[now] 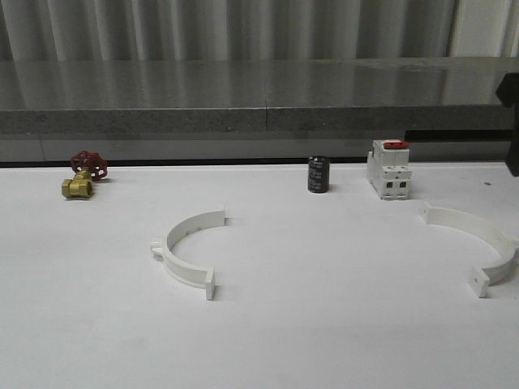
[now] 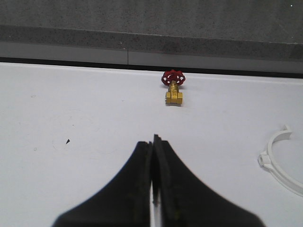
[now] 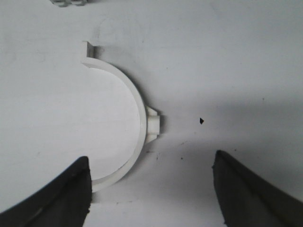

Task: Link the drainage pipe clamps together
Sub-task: 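Grasp the other white clamp half by its end with the right gripper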

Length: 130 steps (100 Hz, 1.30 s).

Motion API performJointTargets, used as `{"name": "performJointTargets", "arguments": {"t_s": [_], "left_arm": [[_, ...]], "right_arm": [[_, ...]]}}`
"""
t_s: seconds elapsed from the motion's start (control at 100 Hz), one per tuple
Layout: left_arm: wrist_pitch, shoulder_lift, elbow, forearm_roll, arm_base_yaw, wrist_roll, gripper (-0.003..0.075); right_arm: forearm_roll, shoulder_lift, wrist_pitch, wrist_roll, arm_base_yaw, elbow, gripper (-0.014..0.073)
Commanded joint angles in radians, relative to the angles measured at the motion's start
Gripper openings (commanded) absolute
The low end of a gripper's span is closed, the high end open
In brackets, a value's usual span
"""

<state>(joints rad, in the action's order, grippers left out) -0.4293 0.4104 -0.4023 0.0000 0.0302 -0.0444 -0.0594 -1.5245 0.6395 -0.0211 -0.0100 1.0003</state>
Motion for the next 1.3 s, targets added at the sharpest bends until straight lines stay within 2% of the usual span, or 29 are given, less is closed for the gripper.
{"name": "performJointTargets", "arguments": {"t_s": [0.0, 0.42, 1.18, 1.29], "left_arm": [[0.085, 0.005, -0.026, -0.007, -0.002, 0.001, -0.0021], [0.085, 0.005, -0.026, -0.007, -0.002, 0.001, -0.0021], [0.085, 0.005, -0.026, -0.007, -0.002, 0.001, -0.0021], [0.085, 0.005, -0.026, -0.007, -0.002, 0.001, -0.0021]], "right_arm": [[-0.002, -0.029, -0.026, 0.048, 0.0, 0.06, 0.0541], [-0.001, -0.217, -0.12, 0.068, -0.009, 0.079, 0.0541], [-0.002, -0.29, -0.158, 0.068, -0.009, 0.079, 0.0541], [-0.002, -0.289, -0.154, 0.068, -0.009, 0.079, 0.0507]]}}
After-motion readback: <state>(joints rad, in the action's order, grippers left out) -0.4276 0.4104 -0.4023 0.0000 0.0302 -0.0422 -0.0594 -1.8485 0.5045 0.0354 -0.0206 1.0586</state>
